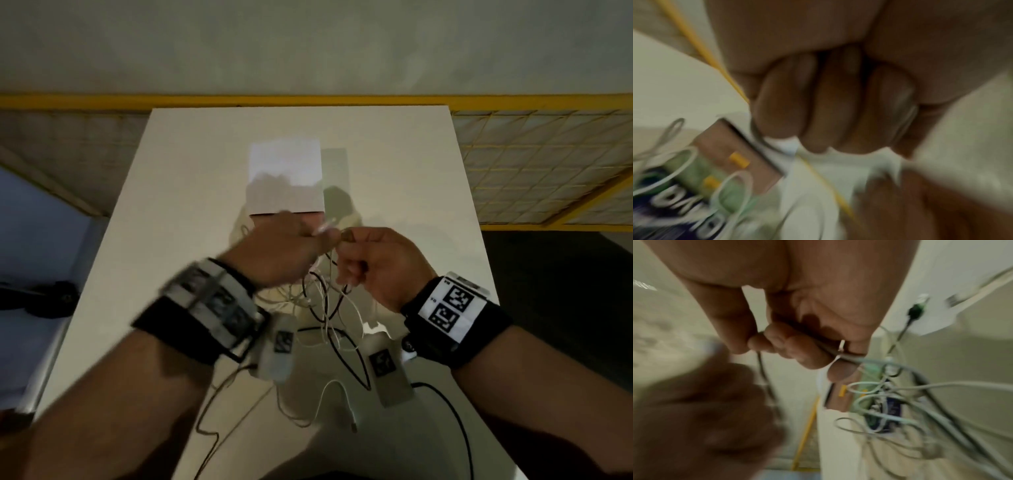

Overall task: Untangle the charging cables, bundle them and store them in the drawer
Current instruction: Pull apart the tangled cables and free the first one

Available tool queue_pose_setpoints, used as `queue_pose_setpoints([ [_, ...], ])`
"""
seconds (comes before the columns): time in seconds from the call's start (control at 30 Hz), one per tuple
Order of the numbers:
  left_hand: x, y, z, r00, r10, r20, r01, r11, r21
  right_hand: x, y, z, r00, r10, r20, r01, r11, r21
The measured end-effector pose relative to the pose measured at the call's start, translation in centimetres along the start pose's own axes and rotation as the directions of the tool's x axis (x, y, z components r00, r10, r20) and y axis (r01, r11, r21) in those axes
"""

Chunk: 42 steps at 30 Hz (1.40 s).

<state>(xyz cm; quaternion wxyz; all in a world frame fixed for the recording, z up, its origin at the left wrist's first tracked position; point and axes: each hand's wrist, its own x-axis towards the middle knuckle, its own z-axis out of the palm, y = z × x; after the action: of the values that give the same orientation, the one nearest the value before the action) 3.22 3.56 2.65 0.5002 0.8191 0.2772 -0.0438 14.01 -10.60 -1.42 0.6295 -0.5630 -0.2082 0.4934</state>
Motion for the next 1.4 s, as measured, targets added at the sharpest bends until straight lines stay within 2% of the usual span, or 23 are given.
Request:
queue_pose_setpoints([
  [0.03, 0.2, -0.4, 1.3, 0.997, -0.009, -0.073, 0.007, 0.999, -0.032, 0.3, -0.5, 0.3, 1.0, -0.006, 0.006, 0.006, 1.0, 0.026],
  [0.07, 0.3, -0.8, 2.2, 0.983, -0.036, -0.178, 0.009, 0.988, -0.151, 0.6, -0.8, 0.6, 1.0, -0.011, -0.004, 0.011, 1.0, -0.003],
  [0.1, 0.4, -0.9, 2.9, 0.959, -0.099, -0.266, 0.021, 0.96, -0.28, 0.8, -0.9, 0.7, 1.0, -0.016, -0.02, 0.015, 0.998, -0.067],
  [0.13, 0.5, -0.9, 3.4, 0.939, -0.164, -0.301, 0.037, 0.922, -0.386, 0.8, -1.0, 0.9, 0.999, -0.019, -0.038, 0.014, 0.99, -0.143],
  [0.23, 0.3, 0.3, 4.7, 0.954, -0.21, -0.215, 0.05, 0.816, -0.575, 0.6, -1.3, 1.4, 0.999, -0.035, -0.014, 0.028, 0.94, -0.34],
  [0.33, 0.4, 0.6, 5.3, 0.951, -0.243, -0.192, 0.061, 0.755, -0.652, 0.0, -1.8, 1.6, 0.997, -0.061, 0.055, 0.079, 0.877, -0.474],
  [0.4, 0.8, 0.6, 4.3, 0.934, -0.26, -0.246, 0.018, 0.722, -0.692, -0.5, -2.1, 1.7, 0.996, -0.057, 0.064, 0.08, 0.892, -0.444],
  [0.43, 0.9, 0.7, 3.4, 0.905, -0.297, -0.303, -0.008, 0.701, -0.713, -0.7, -2.0, 1.5, 0.997, -0.058, 0.047, 0.072, 0.903, -0.424],
  [0.5, 1.5, 0.3, 1.3, 0.836, -0.35, -0.424, -0.097, 0.665, -0.74, -0.7, -1.7, 0.8, 0.997, -0.072, -0.031, 0.051, 0.896, -0.441],
  [0.53, 1.7, 0.0, 0.7, 0.835, -0.341, -0.431, -0.113, 0.662, -0.741, -0.7, -1.5, 0.6, 0.994, -0.088, -0.066, 0.047, 0.881, -0.471],
  [0.63, 0.8, 0.1, 2.3, 0.962, -0.127, -0.241, -0.052, 0.783, -0.62, -0.1, -1.7, 0.6, 0.989, -0.128, -0.077, 0.07, 0.85, -0.522],
  [0.67, 0.4, 0.6, 3.1, 0.978, -0.066, -0.197, -0.065, 0.803, -0.593, 0.0, -1.9, 0.8, 0.989, -0.136, -0.059, 0.085, 0.849, -0.522],
  [0.73, 0.4, 1.2, 2.9, 0.952, -0.134, -0.275, -0.078, 0.764, -0.641, 0.2, -1.9, 1.0, 0.991, -0.133, -0.032, 0.098, 0.851, -0.517],
  [0.8, 1.3, 0.6, 1.4, 0.876, -0.247, -0.413, -0.12, 0.719, -0.685, 0.3, -1.6, 0.7, 0.993, -0.109, -0.037, 0.073, 0.846, -0.529],
  [0.83, 1.5, 0.3, 1.1, 0.875, -0.255, -0.412, -0.105, 0.73, -0.676, 0.3, -1.4, 0.5, 0.994, -0.106, -0.041, 0.068, 0.843, -0.533],
  [0.93, 1.1, 0.3, 2.5, 0.964, -0.111, -0.243, -0.036, 0.848, -0.529, 0.5, -1.6, 0.7, 0.987, -0.154, -0.039, 0.109, 0.839, -0.534],
  [1.0, 0.8, 1.0, 2.3, 0.941, -0.121, -0.317, -0.061, 0.859, -0.508, 0.5, -1.8, 1.1, 0.986, -0.166, -0.033, 0.127, 0.85, -0.511],
  [1.03, 1.0, 1.1, 1.5, 0.924, -0.144, -0.353, -0.082, 0.828, -0.554, 0.5, -1.8, 1.1, 0.985, -0.165, -0.045, 0.119, 0.852, -0.509],
  [1.1, 1.4, 0.9, 0.5, 0.946, -0.112, -0.303, -0.093, 0.804, -0.587, 0.5, -1.8, 0.7, 0.983, -0.174, -0.062, 0.117, 0.847, -0.519],
  [1.2, 0.5, 1.2, 2.4, 0.97, 0.015, -0.242, -0.13, 0.874, -0.468, 0.7, -2.5, 0.9, 0.981, -0.195, -0.01, 0.155, 0.808, -0.568],
  [1.27, 0.4, 2.2, 2.6, 0.955, -0.051, -0.293, -0.116, 0.843, -0.526, 0.9, -2.8, 1.4, 0.979, -0.203, 0.014, 0.175, 0.803, -0.57],
  [1.37, 1.6, 2.8, 0.0, 0.874, -0.193, -0.445, -0.159, 0.753, -0.638, 0.9, -2.5, 0.8, 0.989, -0.149, -0.023, 0.116, 0.848, -0.516],
  [1.4, 1.8, 2.6, -0.7, 0.866, -0.213, -0.453, -0.162, 0.738, -0.655, 0.8, -2.3, 0.5, 0.989, -0.137, -0.047, 0.096, 0.86, -0.501],
])
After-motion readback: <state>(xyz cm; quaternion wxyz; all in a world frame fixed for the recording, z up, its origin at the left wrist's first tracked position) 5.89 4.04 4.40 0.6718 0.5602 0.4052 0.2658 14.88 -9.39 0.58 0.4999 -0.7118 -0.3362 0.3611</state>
